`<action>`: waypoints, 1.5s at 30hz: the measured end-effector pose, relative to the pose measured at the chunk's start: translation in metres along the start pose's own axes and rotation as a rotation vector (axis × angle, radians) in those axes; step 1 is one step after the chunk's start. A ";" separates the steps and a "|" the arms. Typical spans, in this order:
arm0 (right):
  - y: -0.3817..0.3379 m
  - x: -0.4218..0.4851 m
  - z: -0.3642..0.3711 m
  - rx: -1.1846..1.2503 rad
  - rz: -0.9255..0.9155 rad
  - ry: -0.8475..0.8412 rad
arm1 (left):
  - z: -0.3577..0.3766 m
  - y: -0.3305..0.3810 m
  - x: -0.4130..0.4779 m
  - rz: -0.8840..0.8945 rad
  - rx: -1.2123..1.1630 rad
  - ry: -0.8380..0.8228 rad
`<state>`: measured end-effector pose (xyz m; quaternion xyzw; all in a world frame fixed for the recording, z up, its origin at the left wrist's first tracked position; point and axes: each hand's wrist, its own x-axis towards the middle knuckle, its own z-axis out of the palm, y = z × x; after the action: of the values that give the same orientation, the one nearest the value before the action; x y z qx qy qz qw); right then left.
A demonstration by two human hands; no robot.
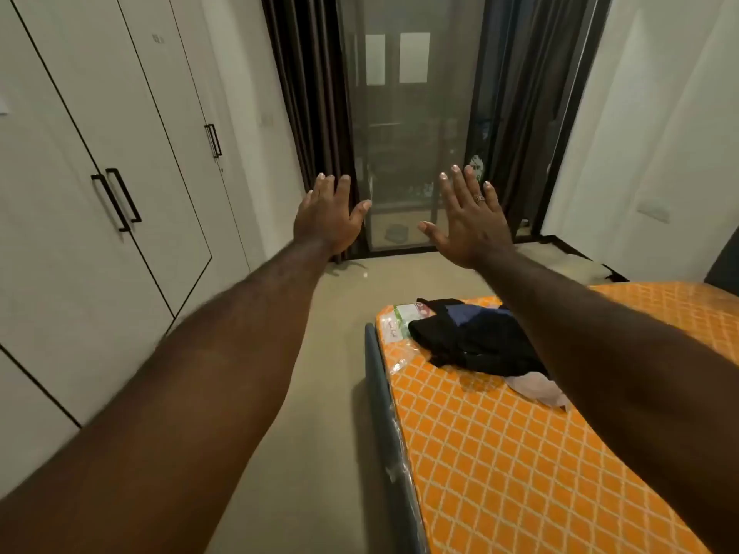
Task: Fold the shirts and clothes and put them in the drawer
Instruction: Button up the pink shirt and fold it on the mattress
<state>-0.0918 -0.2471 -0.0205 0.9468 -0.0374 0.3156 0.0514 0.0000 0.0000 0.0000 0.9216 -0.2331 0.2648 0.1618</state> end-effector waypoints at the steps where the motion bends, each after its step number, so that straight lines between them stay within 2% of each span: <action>1: -0.001 0.002 0.005 -0.008 0.003 -0.016 | 0.004 -0.001 0.002 0.004 0.010 -0.017; 8: 0.001 0.020 0.055 -0.014 0.030 -0.086 | 0.052 -0.017 0.037 0.025 0.012 -0.072; 21: 0.027 0.092 0.173 -0.082 0.063 -0.262 | 0.199 -0.048 0.134 0.044 -0.049 -0.198; 28: 0.026 0.125 0.201 -0.151 0.060 -0.297 | 0.225 -0.079 0.192 0.052 -0.063 -0.179; 36: 0.043 0.108 0.196 -0.192 0.087 -0.346 | 0.258 -0.020 0.177 0.120 -0.108 -0.225; 45: 0.111 0.081 0.173 -0.212 0.161 -0.320 | 0.261 0.061 0.167 0.214 -0.127 -0.279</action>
<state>0.0641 -0.3809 -0.1012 0.9681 -0.1536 0.1584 0.1187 0.2019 -0.2186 -0.1062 0.9074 -0.3660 0.1349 0.1566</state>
